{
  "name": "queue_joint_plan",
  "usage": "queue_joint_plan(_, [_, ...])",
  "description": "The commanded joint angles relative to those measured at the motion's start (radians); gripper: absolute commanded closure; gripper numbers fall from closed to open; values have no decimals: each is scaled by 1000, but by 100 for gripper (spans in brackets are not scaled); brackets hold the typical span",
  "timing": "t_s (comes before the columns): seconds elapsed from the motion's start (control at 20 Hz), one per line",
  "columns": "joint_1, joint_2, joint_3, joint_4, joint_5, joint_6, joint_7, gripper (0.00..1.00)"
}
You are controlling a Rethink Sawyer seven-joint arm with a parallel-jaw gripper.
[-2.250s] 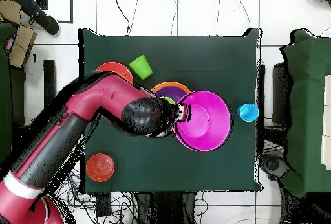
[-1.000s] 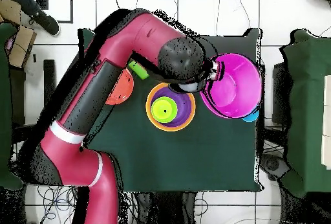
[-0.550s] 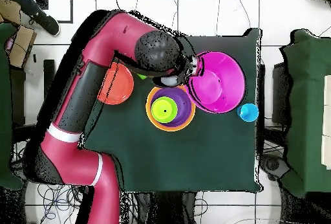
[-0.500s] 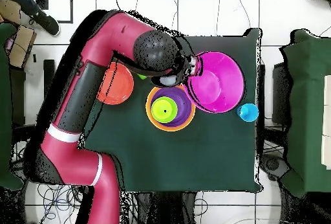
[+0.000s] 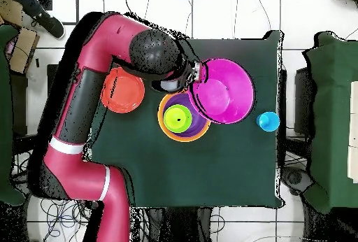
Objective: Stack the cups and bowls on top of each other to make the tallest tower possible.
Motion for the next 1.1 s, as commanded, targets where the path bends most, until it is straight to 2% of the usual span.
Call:
queue_joint_plan(0.05, [-38, -9, -71, -83, 52, -64, 346, 100])
queue_joint_plan(0.4, [-69, -17, -148, -27, 35, -223, 366, 100])
queue_joint_plan(0.6, [-96, -21, -243, -25, 26, -220, 361, 100])
queue_joint_plan(0.75, [-124, 2, -320, 19, 8, -226, 372, 100])
queue_joint_plan(1.1, [-144, 11, -364, 36, 3, -249, 380, 100])
